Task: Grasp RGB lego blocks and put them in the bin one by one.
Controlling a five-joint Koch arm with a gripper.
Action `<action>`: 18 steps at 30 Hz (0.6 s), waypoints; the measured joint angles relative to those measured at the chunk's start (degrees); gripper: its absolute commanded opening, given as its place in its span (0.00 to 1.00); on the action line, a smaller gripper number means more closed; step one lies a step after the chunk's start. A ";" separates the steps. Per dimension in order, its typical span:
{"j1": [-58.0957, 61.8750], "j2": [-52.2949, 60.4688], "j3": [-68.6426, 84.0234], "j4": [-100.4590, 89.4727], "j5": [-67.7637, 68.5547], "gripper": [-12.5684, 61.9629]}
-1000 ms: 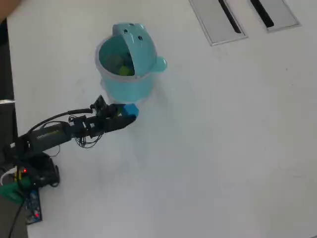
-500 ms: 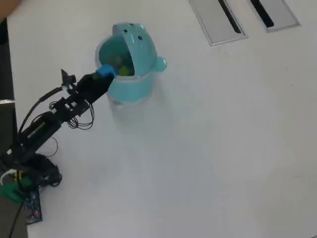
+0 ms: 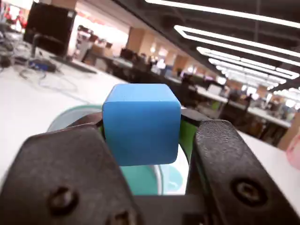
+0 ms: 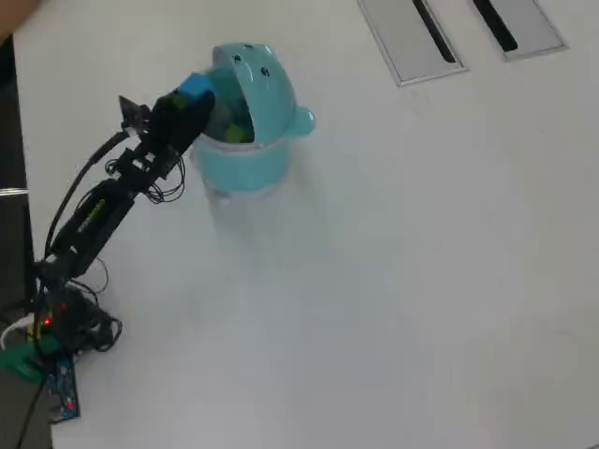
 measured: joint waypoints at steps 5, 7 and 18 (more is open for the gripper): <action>-1.05 -1.49 0.00 0.00 0.79 0.31; -1.85 -1.76 0.00 0.00 1.49 0.31; -4.57 -5.80 0.00 0.00 2.02 0.31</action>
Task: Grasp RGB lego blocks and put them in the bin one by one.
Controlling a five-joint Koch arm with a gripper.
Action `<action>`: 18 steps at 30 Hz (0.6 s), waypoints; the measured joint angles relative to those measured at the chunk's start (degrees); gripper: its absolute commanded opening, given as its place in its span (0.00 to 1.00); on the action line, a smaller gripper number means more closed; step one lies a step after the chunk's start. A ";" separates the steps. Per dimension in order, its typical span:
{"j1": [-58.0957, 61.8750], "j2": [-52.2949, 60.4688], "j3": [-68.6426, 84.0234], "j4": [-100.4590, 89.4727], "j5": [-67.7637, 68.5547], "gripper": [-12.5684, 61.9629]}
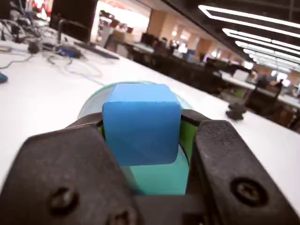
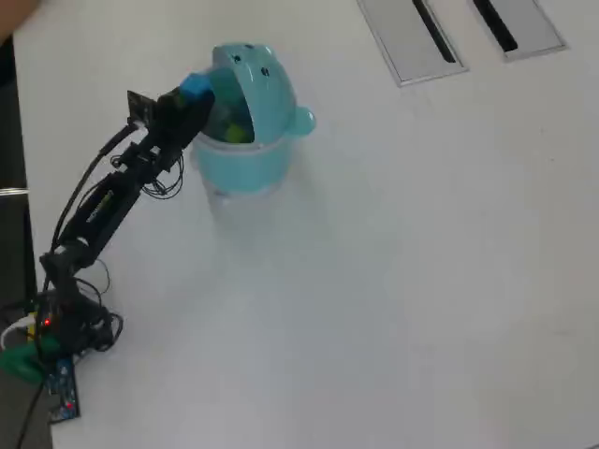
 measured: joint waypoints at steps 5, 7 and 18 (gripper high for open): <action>0.00 -1.76 0.00 0.00 0.00 0.31; 0.00 -2.29 0.09 -0.26 0.00 0.31; -0.62 -7.47 -0.62 -0.35 0.00 0.43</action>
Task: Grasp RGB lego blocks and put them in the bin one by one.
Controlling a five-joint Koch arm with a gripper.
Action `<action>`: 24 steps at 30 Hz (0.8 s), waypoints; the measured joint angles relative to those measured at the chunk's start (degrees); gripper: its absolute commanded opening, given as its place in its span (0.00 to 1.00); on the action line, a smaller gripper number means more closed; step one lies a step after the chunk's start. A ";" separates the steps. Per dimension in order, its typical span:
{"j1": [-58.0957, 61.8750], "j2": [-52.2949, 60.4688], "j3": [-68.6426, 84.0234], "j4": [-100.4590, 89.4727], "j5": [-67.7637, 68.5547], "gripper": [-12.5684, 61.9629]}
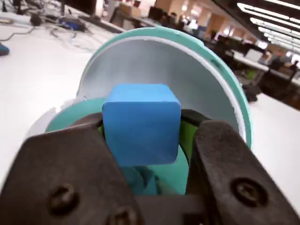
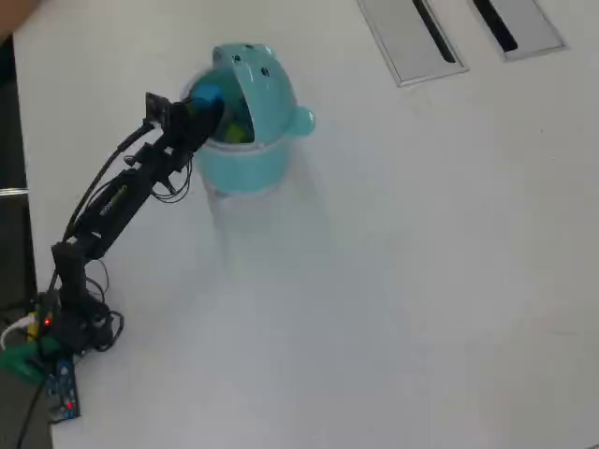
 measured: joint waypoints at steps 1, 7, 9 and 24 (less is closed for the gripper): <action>0.00 -0.18 -0.09 0.00 -0.09 0.47; 0.00 -0.44 -1.14 -0.09 -0.09 0.56; -0.18 -0.53 -2.20 -0.09 -0.09 0.56; 7.47 12.92 5.62 5.19 2.46 0.56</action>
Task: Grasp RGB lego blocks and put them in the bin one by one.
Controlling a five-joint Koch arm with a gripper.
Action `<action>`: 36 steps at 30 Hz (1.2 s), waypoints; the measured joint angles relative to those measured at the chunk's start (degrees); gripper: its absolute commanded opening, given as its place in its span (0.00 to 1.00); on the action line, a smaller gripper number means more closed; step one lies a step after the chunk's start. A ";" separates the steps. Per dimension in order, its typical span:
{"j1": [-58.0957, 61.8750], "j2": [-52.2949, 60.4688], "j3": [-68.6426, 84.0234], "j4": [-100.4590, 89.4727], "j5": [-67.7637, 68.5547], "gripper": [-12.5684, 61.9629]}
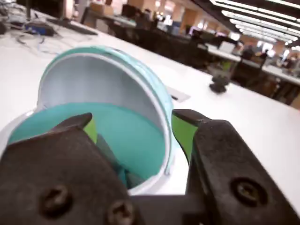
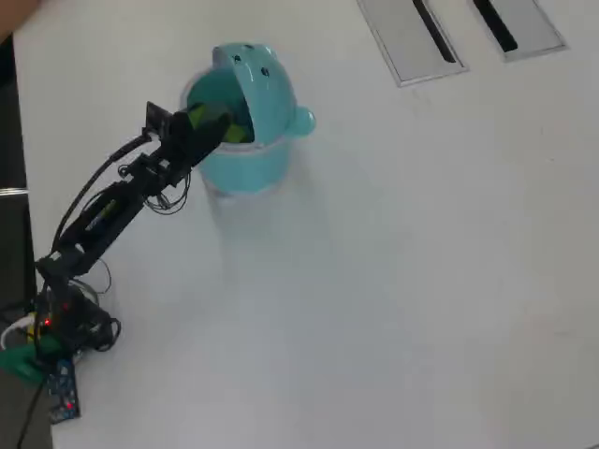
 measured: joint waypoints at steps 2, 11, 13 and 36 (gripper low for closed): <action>1.14 2.11 1.93 0.09 0.09 0.56; 8.26 12.04 13.89 0.00 2.72 0.56; 9.49 13.97 16.08 0.09 3.16 0.56; 19.86 40.96 54.23 -2.99 12.22 0.56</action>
